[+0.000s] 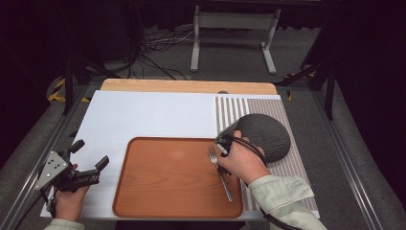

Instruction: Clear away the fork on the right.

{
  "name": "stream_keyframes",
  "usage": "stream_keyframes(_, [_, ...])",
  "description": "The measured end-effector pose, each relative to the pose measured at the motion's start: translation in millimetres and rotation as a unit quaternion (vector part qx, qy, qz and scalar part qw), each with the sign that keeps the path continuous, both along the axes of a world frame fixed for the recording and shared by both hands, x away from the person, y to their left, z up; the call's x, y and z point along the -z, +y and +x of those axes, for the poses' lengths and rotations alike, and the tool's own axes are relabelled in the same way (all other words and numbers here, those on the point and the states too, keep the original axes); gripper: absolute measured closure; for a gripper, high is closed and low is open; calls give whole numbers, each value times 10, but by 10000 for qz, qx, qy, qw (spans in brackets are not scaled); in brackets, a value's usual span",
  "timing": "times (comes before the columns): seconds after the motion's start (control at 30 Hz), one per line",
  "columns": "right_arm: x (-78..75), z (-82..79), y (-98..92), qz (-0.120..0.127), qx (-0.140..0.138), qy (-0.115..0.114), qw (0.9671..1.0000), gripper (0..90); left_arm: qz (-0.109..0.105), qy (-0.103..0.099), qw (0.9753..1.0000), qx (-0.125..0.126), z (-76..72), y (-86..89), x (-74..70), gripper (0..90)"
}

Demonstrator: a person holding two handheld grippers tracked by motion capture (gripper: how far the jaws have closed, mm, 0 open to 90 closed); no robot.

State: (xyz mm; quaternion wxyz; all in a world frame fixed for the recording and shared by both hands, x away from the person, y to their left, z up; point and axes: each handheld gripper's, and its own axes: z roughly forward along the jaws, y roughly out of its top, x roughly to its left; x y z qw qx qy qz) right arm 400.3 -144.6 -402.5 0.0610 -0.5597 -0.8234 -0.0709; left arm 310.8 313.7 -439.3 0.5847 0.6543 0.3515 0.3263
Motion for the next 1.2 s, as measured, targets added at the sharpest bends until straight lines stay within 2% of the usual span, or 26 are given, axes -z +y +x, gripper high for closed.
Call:
stream_keyframes(0.1, [-62, -16, -15, 122, -105, -243, 9996, 675, 8, -6, 10000, 0, -1, -2, -1, 2])
stream_keyframes(0.17, [-105, -28, -33, 257, -271, -497, 9981, 583, 7, 1, 10000, -2, -1, -2, 0, 2])
stream_keyframes(0.27, [-157, -55, -58, 509, -562, -1019, 9919, 426, 8, 3, 10000, 1, 0, -2, 1, 2])
stream_keyframes(0.33, [-184, -62, -74, 695, -703, -1352, 9859, 327, 24, 14, 10000, 6, -2, -2, -1, 2])
stream_keyframes(0.4, [-209, -64, -84, 811, -837, -1603, 9802, 274, 24, -3, 10000, 11, -1, -5, -1, 2])
stream_keyframes(0.43, [-224, -62, -94, 877, -981, -1807, 9747, 234, 29, 9, 10000, 8, -3, -3, -2, 2])
stream_keyframes(0.47, [-232, -61, -103, 926, -1099, -1926, 9707, 212, 26, 9, 10000, 6, -5, -1, -3, 2])
stream_keyframes(0.5, [-244, -66, -112, 994, -1230, -2103, 9648, 207, 13, -6, 10000, -3, -5, -2, -2, 2])
stream_keyframes(0.53, [-244, -66, -112, 994, -1230, -2103, 9648, 207, 13, -6, 10000, -3, -5, -2, -2, 2])
stream_keyframes(0.57, [-253, -68, -123, 1056, -1359, -2212, 9599, 205, 7, -6, 10000, -6, -3, -2, 0, 2])
stream_keyframes(0.6, [-259, -76, -145, 1226, -1618, -2379, 9499, 197, 0, 5, 10000, -8, -1, 0, 3, 2])
stream_keyframes(0.63, [-257, -72, -155, 1312, -1807, -2474, 9428, 201, 6, 7, 10000, -7, -1, -1, 3, 2])
stream_keyframes(0.67, [-257, -72, -155, 1312, -1807, -2474, 9428, 201, 6, 7, 10000, -7, -1, -1, 3, 2])
stream_keyframes(0.7, [-254, -69, -167, 1389, -1946, -2514, 9379, 207, 19, 19, 10000, 0, -2, -2, 1, 2])
stream_keyframes(0.77, [-238, -62, -175, 1485, -2191, -2718, 9252, 238, 25, 12, 10000, 10, -4, -6, -1, 2])
stream_keyframes(0.87, [-206, -60, -161, 1661, -2463, -2833, 9119, 281, 20, 14, 10000, 9, -3, -6, 1, 2])
stream_keyframes(0.9, [-187, -56, -153, 1709, -2581, -2880, 9062, 282, 15, 9, 10000, -2, -1, -7, 4, 2])
stream_keyframes(0.93, [-155, -50, -138, 1766, -2778, -2967, 8965, 303, 13, 9, 10000, -3, -1, -6, 4, 2])
stream_keyframes(0.97, [-138, -48, -134, 1789, -2839, -3003, 8929, 324, 18, 17, 10000, 1, -2, -5, 2, 2])
stream_keyframes(1.0, [-105, -41, -122, 1773, -3034, -3092, 8837, 326, 17, 17, 10000, 3, -3, -5, 1, 2])
stream_keyframes(1.03, [-105, -41, -122, 1773, -3034, -3092, 8837, 326, 17, 17, 10000, 3, -3, -5, 1, 2])
stream_keyframes(1.1, [-46, -33, -88, 1644, -3303, -3260, 8704, 340, 10, 10, 10000, 3, -4, -9, 2, 2])
stream_keyframes(1.17, [-1, -19, -71, 1632, -3412, -3264, 8663, 417, 7, 3, 10000, 3, -5, -11, 1, 2])
stream_keyframes(1.2, [27, -10, -62, 1656, -3429, -3204, 8674, 458, 8, -1, 10000, 6, -5, -11, 1, 2])
